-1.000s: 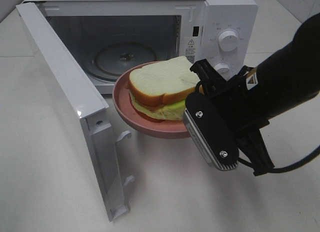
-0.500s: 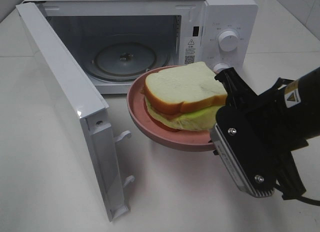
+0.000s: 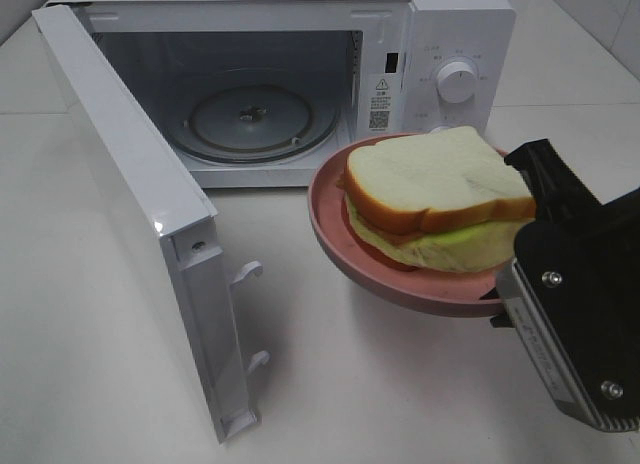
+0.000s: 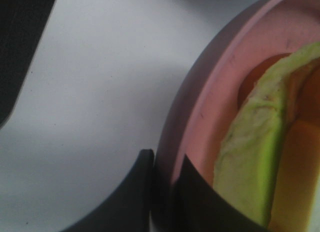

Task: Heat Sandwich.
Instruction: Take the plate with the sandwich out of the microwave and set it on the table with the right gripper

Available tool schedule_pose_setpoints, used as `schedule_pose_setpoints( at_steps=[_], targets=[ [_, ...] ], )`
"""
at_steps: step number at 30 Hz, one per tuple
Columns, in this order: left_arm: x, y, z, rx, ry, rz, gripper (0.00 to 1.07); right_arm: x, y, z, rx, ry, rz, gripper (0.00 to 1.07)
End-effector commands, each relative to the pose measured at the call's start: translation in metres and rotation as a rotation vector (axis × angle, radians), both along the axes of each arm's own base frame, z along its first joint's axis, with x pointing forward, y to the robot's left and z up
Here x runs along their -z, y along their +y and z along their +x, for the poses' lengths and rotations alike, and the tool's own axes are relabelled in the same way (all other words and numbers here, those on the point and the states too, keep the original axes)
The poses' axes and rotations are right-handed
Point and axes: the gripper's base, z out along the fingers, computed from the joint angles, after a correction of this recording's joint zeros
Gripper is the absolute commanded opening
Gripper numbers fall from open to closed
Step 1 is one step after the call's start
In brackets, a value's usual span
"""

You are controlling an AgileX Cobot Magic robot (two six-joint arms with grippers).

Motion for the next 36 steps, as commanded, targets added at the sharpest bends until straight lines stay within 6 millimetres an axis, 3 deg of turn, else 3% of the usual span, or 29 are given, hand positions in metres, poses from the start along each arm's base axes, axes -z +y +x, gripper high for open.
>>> schedule_pose_setpoints(
  at_steps=[1, 17, 27, 36],
  targets=[
    [0.0, 0.0, -0.003, 0.0, -0.027, 0.0, 0.98, -0.006, -0.004, -0.002, 0.033, -0.027, 0.001, 0.0],
    [0.0, 0.0, -0.003, 0.0, -0.027, 0.0, 0.98, -0.014, -0.026, -0.003, 0.308, -0.061, -0.045, 0.0],
    [0.0, 0.0, -0.003, 0.0, -0.027, 0.0, 0.98, -0.014, -0.042, -0.001, 0.574, -0.064, -0.091, 0.0],
    [0.0, 0.0, -0.003, 0.0, -0.027, 0.0, 0.98, -0.017, -0.054, 0.001, 0.895, -0.098, -0.032, 0.0]
  ],
)
